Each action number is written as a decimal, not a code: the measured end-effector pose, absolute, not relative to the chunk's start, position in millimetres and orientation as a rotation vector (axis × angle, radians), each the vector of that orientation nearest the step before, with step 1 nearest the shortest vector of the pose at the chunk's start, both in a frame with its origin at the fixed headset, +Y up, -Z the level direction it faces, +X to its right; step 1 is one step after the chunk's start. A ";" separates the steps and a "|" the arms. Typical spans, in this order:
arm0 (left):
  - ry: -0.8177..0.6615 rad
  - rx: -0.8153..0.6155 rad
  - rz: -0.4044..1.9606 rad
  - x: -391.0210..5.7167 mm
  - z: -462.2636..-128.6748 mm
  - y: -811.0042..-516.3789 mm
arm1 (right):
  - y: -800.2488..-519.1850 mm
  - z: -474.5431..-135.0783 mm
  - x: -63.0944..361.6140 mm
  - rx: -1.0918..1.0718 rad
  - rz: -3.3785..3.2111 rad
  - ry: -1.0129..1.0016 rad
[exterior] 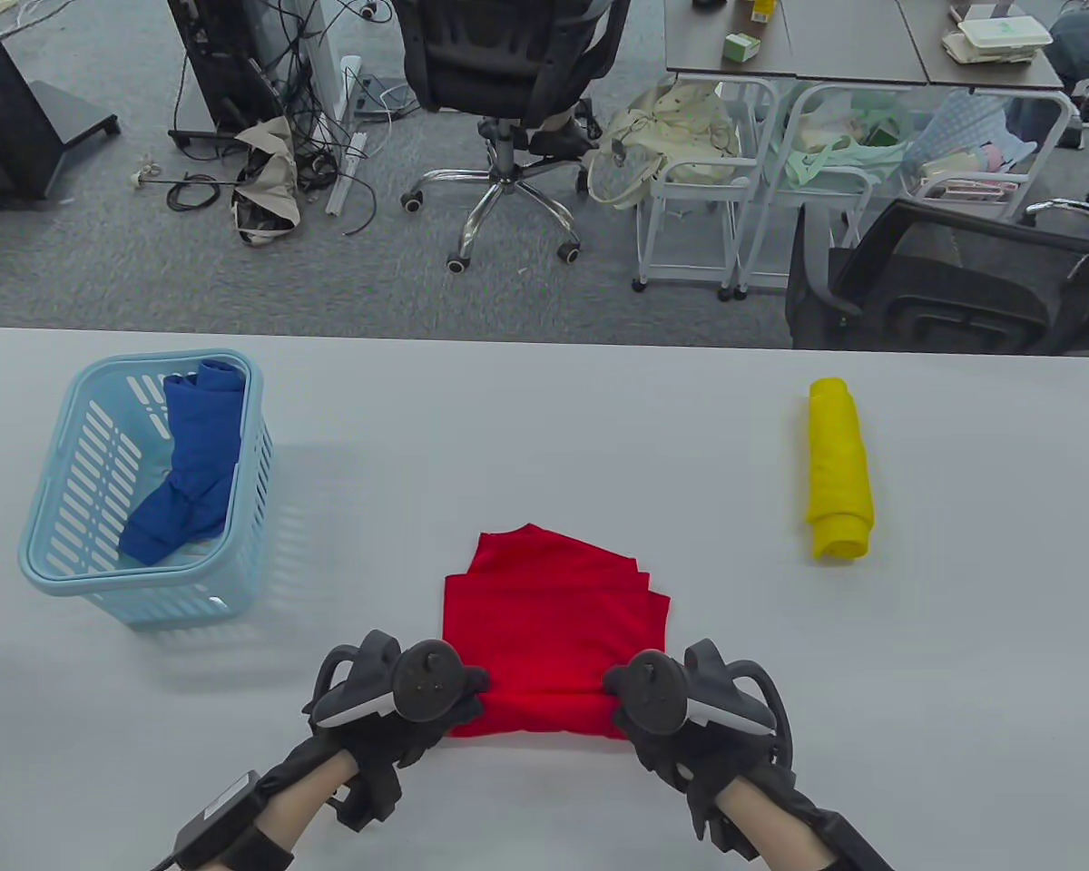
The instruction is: Roll t-shirt into tight roll
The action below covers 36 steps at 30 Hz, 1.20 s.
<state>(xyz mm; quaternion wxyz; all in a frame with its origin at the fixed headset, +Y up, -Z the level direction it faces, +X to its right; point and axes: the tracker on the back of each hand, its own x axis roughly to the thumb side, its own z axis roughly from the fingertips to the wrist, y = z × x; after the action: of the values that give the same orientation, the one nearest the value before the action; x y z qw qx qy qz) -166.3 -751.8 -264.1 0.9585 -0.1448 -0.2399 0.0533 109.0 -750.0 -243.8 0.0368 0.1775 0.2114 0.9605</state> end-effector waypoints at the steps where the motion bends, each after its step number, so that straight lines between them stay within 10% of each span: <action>1: -0.465 -0.270 0.082 -168.0 -265.7 -751.6 | -751.0 -245.6 111.1 0.491 2.963 0.630; 12: -0.384 0.029 -0.181 -157.5 -242.6 -731.6 | -755.5 -252.7 117.0 0.338 2.929 0.635; 25: -0.601 -0.106 -0.281 -137.1 -232.9 -758.0 | -724.7 -235.0 107.2 0.417 3.205 0.242; 36: -0.559 -0.252 -0.006 -146.3 -248.6 -749.5 | -756.2 -222.3 66.9 0.784 3.206 0.507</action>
<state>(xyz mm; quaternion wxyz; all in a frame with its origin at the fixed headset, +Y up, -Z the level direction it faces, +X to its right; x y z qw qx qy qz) -146.3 -749.5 -248.6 0.9533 -0.1241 -0.2753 -0.0027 66.9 -756.2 -222.3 -0.0989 0.2337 0.1512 0.9554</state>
